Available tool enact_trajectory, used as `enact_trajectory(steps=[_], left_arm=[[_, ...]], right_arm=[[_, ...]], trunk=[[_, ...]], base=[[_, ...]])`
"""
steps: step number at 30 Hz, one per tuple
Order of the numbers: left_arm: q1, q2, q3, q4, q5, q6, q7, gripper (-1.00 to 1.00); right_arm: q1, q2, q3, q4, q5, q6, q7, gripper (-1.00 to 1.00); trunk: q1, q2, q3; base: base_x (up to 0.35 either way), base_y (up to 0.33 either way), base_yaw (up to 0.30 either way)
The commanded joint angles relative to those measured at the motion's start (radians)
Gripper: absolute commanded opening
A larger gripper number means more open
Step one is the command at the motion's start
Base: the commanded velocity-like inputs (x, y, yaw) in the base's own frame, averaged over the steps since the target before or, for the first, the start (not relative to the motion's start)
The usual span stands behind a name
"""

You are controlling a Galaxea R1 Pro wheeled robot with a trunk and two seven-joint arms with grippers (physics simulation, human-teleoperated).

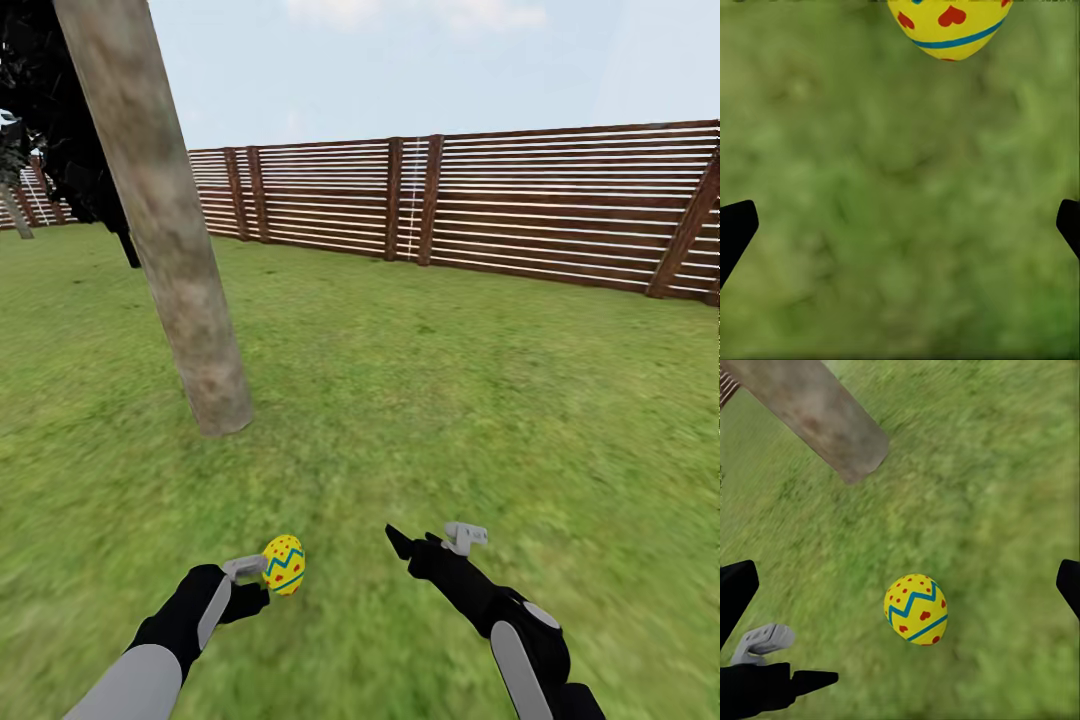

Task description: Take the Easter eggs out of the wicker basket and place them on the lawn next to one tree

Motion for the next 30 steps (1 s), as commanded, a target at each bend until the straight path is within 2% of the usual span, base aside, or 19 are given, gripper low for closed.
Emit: enact_trajectory(steps=[1, 7, 12, 14, 18, 20, 21, 23, 26, 30], left_arm=[[0.0, -0.002, 0.005, -0.002, 0.0, 0.007, 0.002, 1.0], [0.0, -0.002, 0.005, -0.002, 0.0, 0.009, 0.002, 1.0], [0.0, -0.002, 0.005, -0.002, 0.0, 0.008, 0.004, 1.0], [0.0, -0.002, 0.005, -0.002, -0.001, 0.008, 0.004, 1.0], [0.0, -0.002, 0.005, -0.002, -0.001, 0.007, 0.004, 1.0], [0.0, -0.002, 0.004, -0.002, -0.002, 0.006, 0.004, 1.0], [0.0, -0.002, 0.004, -0.002, -0.002, 0.006, 0.004, 1.0], [0.0, -0.002, 0.003, -0.002, -0.002, 0.006, 0.004, 1.0], [0.0, -0.001, 0.002, -0.001, -0.003, 0.005, 0.004, 1.0], [0.0, 0.018, 0.003, 0.0, -0.002, 0.004, 0.003, 1.0]], right_arm=[[-0.001, 0.0, -0.003, -0.001, -0.004, 0.009, 0.001, 1.0], [-0.013, -0.001, -0.004, 0.0, -0.011, 0.011, -0.004, 1.0], [-0.022, -0.002, -0.011, -0.001, -0.013, 0.024, -0.004, 1.0], [-0.034, -0.002, -0.021, -0.001, -0.013, 0.051, -0.005, 1.0], [-0.078, 0.005, -0.054, 0.0, -0.009, 0.222, -0.031, 1.0], [-0.107, 0.001, -0.083, -0.001, -0.011, 0.307, -0.082, 1.0], [-0.111, 0.001, -0.09, -0.001, -0.01, 0.326, -0.092, 1.0], [-0.12, -0.001, -0.123, 0.0, -0.007, 0.411, -0.129, 1.0], [-0.123, -0.005, -0.208, -0.001, -0.007, 0.506, -0.169, 1.0], [-0.117, -0.011, -0.336, 0.01, -0.003, 0.543, -0.18, 1.0]], trunk=[[-0.001, 0.0, 0.003], [-0.003, 0.001, 0.026], [-0.023, 0.036, 0.042], [-0.03, 0.05, 0.048], [-0.046, 0.078, 0.061], [-0.053, 0.092, 0.067], [-0.057, 0.099, 0.07], [-0.065, 0.113, 0.076], [-0.076, 0.134, 0.086], [-0.092, 0.162, 0.098]], base=[[-0.016, 0.0, 0.0], [-0.004, 0.0, 0.0], [0.0, 0.0, 0.0], [0.0, 0.0, 0.0], [0.0, 0.0, 0.0], [0.0, 0.0, 0.0], [0.0, 0.0, 0.0], [0.0, 0.0, 0.0], [0.0, 0.0, 0.0], [0.0, 0.0, 0.0]])
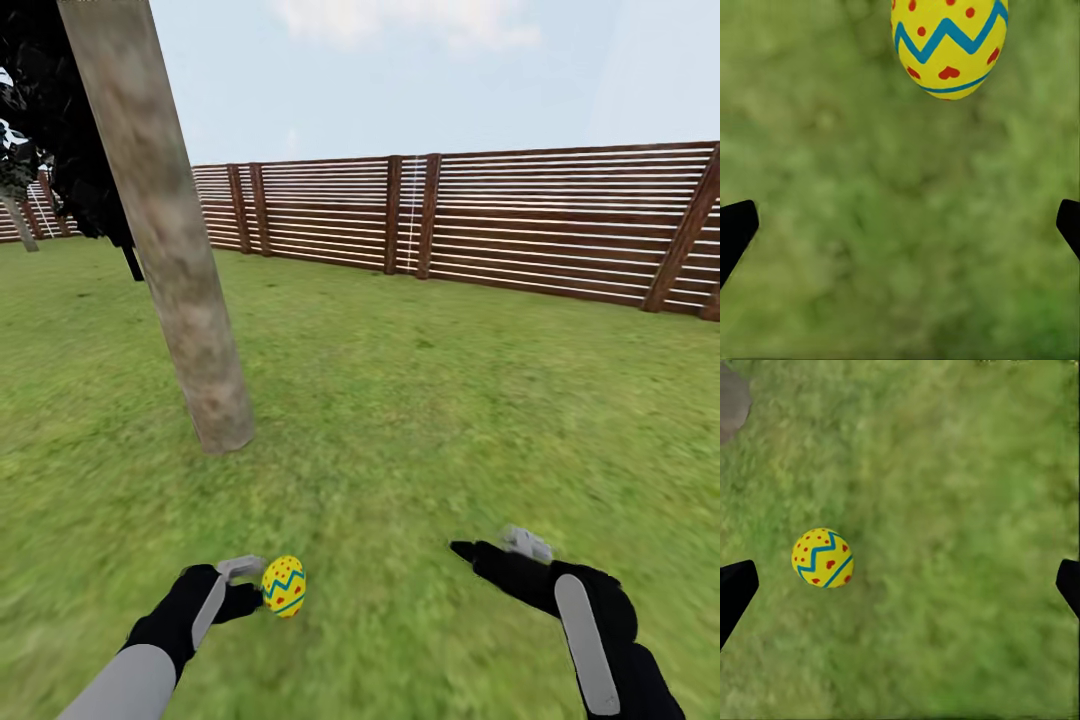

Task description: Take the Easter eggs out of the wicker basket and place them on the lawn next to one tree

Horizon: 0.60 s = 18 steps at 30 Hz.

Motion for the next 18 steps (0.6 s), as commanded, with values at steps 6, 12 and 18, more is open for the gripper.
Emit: enact_trajectory(steps=[6, 12, 18], left_arm=[[0.0, 0.019, 0.005, 0.0, -0.001, 0.001, 0.002, 1.0], [0.002, 0.041, 0.004, 0.002, 0.0, -0.005, 0.001, 1.0], [0.003, 0.054, 0.004, 0.002, 0.003, -0.004, 0.0, 1.0]], right_arm=[[0.098, -0.011, -0.105, 0.001, -0.005, 0.007, -0.003, 1.0], [0.174, -0.012, -0.116, 0.006, -0.004, 0.0, -0.002, 1.0], [0.208, -0.012, -0.115, 0.031, -0.004, -0.108, -0.001, 1.0]], trunk=[[-0.023, 0.042, 0.017], [-0.046, 0.084, 0.027], [-0.069, 0.126, 0.036]], base=[[0.0, 0.0, 0.0], [0.0, 0.0, 0.0], [0.0, 0.0, 0.0]])
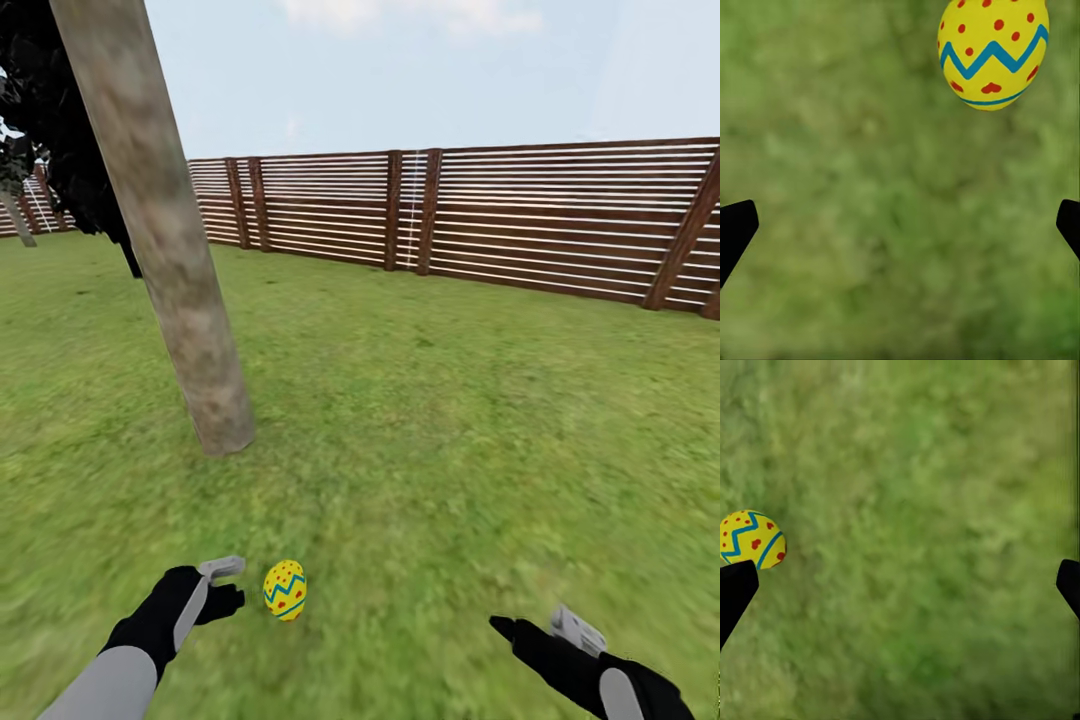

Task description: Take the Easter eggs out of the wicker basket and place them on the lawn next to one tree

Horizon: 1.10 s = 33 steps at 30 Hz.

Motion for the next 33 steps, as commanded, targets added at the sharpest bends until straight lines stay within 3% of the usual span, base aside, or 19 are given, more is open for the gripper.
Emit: enact_trajectory(steps=[1, 13, 21, 24, 28, 33], left_arm=[[0.0, -0.001, 0.002, -0.001, -0.001, 0.005, 0.002, 1.0], [0.0, -0.005, -0.003, 0.003, -0.003, 0.004, 0.003, 1.0], [0.0, -0.003, -0.002, 0.005, -0.002, 0.004, 0.002, 1.0], [0.0, 0.0, 0.001, 0.005, 0.0, 0.004, 0.002, 1.0], [0.0, 0.002, 0.004, 0.005, -0.004, 0.003, 0.003, 1.0], [0.0, 0.003, 0.004, 0.006, -0.009, 0.002, 0.006, 1.0]], right_arm=[[0.002, 0.001, -0.002, 0.01, -0.002, -0.007, -0.004, 1.0], [0.043, 0.001, 0.0, 0.068, 0.041, -0.143, -0.001, 1.0], [0.042, 0.003, 0.004, 0.064, 0.042, -0.155, -0.006, 1.0], [-0.049, 0.011, 0.021, 0.049, 0.042, -0.147, -0.011, 1.0], [-0.178, 0.016, 0.112, 0.064, 0.038, -0.151, -0.063, 1.0], [-0.234, 0.025, 0.191, 0.07, 0.034, -0.161, -0.146, 1.0]], trunk=[[-0.004, 0.007, 0.001], [-0.05, 0.091, 0.018], [-0.081, 0.147, 0.04], [-0.092, 0.168, 0.049], [-0.108, 0.196, 0.062], [-0.127, 0.231, 0.077]], base=[[0.0, 0.0, 0.0], [0.0, 0.0, 0.0], [0.0, 0.0, 0.0], [0.0, 0.0, 0.0], [0.0, 0.0, 0.0], [0.0, 0.0, 0.0]])
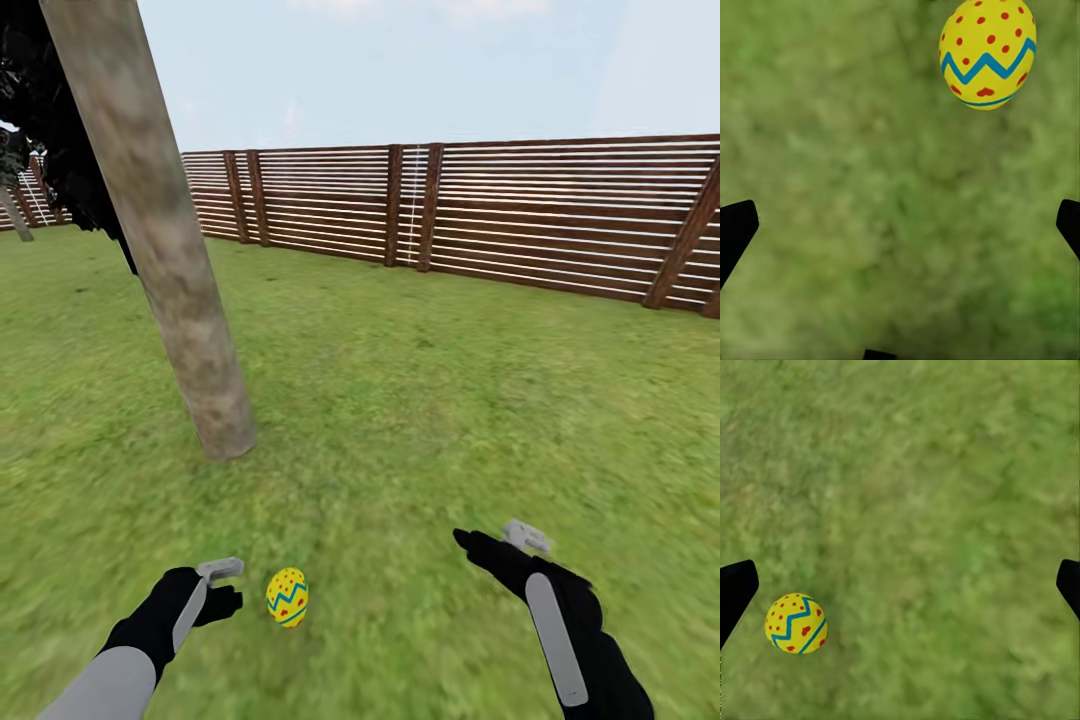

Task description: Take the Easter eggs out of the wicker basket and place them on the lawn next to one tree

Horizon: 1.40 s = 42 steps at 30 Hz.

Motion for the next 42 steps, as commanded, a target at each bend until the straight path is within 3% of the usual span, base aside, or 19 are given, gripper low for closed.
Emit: enact_trajectory(steps=[1, 8, 16, 34, 42], left_arm=[[0.0, 0.0, 0.003, -0.001, -0.001, 0.005, 0.002, 1.0], [0.0, -0.001, 0.003, -0.001, -0.002, 0.003, 0.004, 1.0], [0.0, 0.0, 0.003, 0.001, 0.002, -0.048, 0.005, 1.0], [0.0, 0.0, 0.005, 0.003, 0.002, -0.049, 0.005, 1.0], [0.001, 0.069, 0.006, 0.045, 0.01, -0.058, -0.001, 1.0]], right_arm=[[-0.004, 0.002, 0.013, -0.001, -0.01, 0.003, -0.015, 1.0], [-0.011, 0.003, 0.077, 0.011, -0.009, 0.007, -0.025, 1.0], [-0.015, 0.01, 0.11, 0.02, -0.008, 0.005, -0.025, 1.0], [-0.015, 0.007, 0.118, 0.01, -0.018, 0.003, -0.019, 1.0], [-0.015, 0.007, 0.114, 0.008, -0.018, 0.003, -0.019, 1.0]], trunk=[[-0.004, 0.007, 0.002], [-0.031, 0.056, 0.024], [-0.062, 0.112, 0.049], [-0.131, 0.238, 0.106], [-0.161, 0.294, 0.131]], base=[[0.0, 0.0, 0.0], [0.0, 0.0, 0.0], [0.0, 0.0, 0.0], [0.0, 0.0, 0.0], [0.0, 0.0, 0.0]])
